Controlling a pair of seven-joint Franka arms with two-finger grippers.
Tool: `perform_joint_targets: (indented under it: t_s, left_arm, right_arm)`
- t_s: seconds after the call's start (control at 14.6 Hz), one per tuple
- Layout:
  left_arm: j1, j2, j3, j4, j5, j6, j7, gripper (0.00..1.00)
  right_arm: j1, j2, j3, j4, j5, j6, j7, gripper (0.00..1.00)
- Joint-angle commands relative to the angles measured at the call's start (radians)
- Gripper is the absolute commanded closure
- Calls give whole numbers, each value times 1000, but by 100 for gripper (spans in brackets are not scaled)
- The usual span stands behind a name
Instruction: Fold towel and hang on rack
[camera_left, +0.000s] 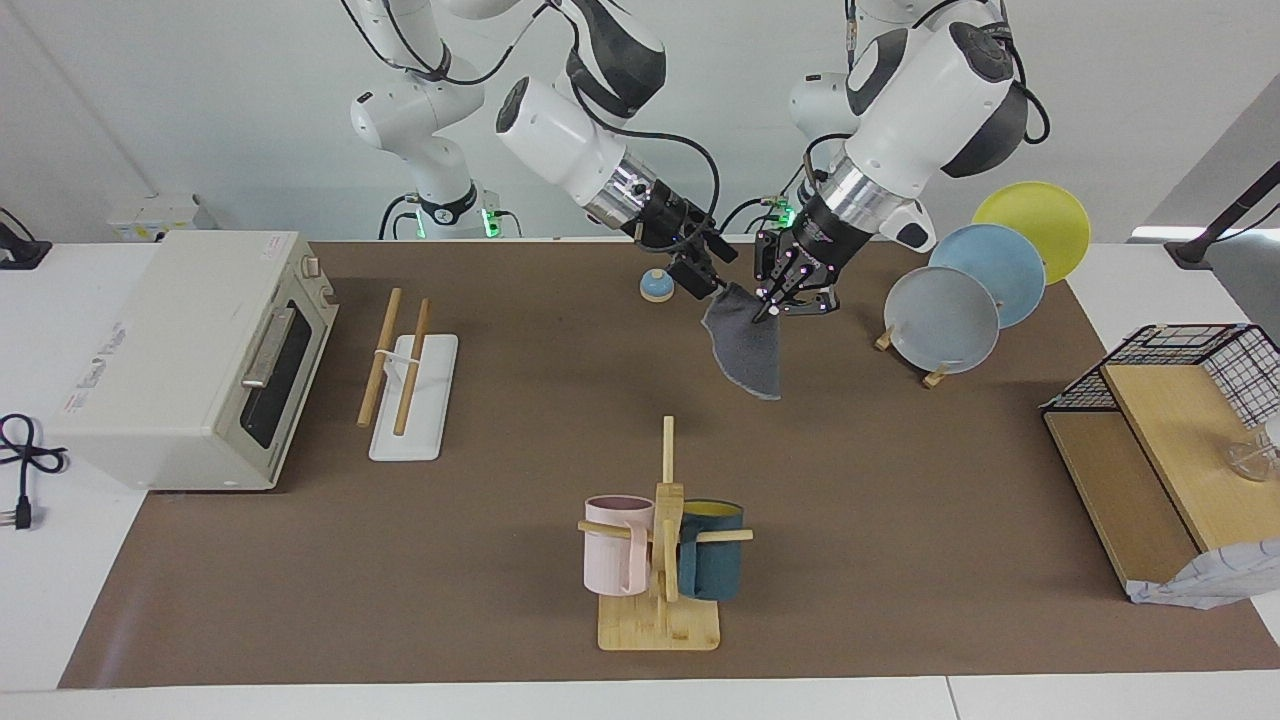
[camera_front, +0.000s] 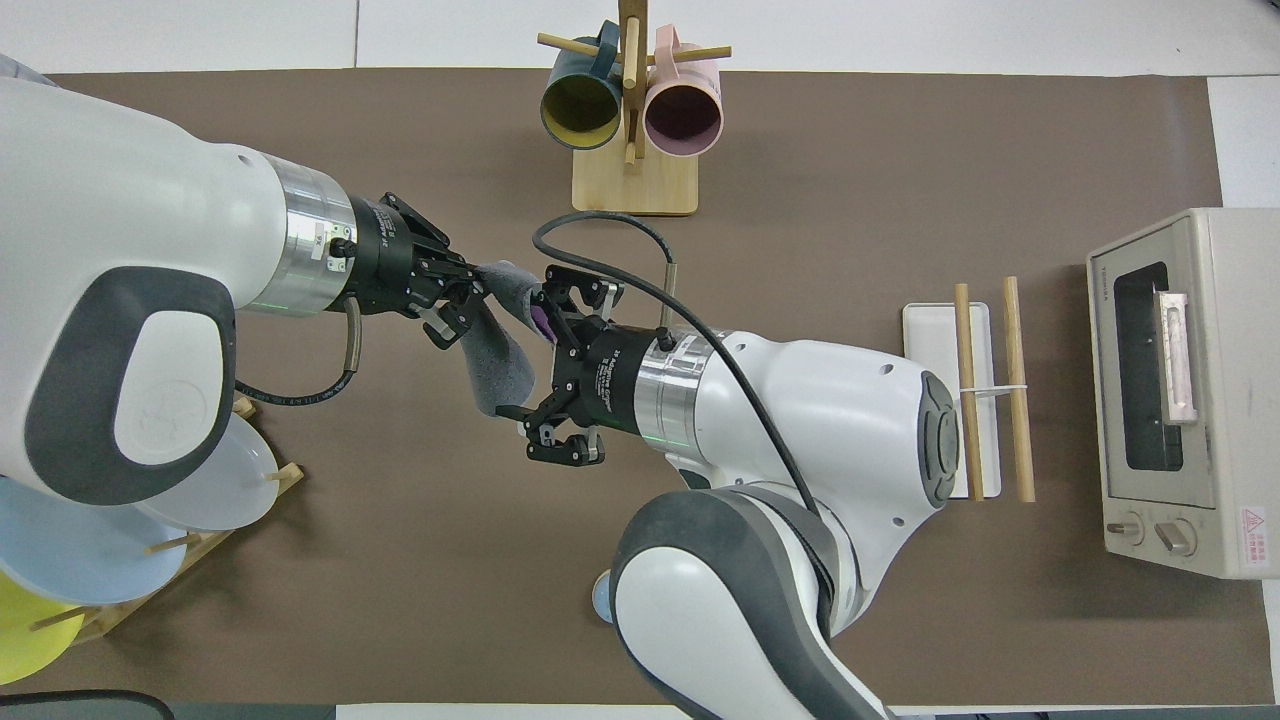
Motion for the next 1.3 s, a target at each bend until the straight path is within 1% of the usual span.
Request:
perform_joint_targets:
  t_s: [0.0, 0.48, 0.62, 0.68, 0.82, 1.09, 1.23]
  left_arm:
    - [-9, -40, 12, -45, -16, 22, -13, 100]
    - [-2, -40, 12, -47, -17, 20, -32, 100]
    - [0, -40, 12, -47, -17, 19, -38, 100]
    - [1, -40, 12, -47, -16, 19, -38, 100]
    - [3, -40, 12, -47, -17, 19, -44, 100]
    - [6, -40, 12, -47, -17, 19, -44, 100]
    - [6, -40, 12, -47, -17, 19, -46, 100]
  right_arm:
    - [-40, 17, 6, 31, 5, -2, -2, 0]
    - [-35, 29, 6, 42, -2, 9, -27, 0]
    - [-31, 28, 4, 42, -33, 0, -60, 0]
    - [-44, 29, 4, 42, -56, -5, -73, 0]
    - [-72, 31, 3, 46, -59, 1, -76, 0]
    - [-92, 35, 1, 57, -61, 12, -76, 0]
    - [-83, 40, 1, 56, -44, 15, -62, 0]
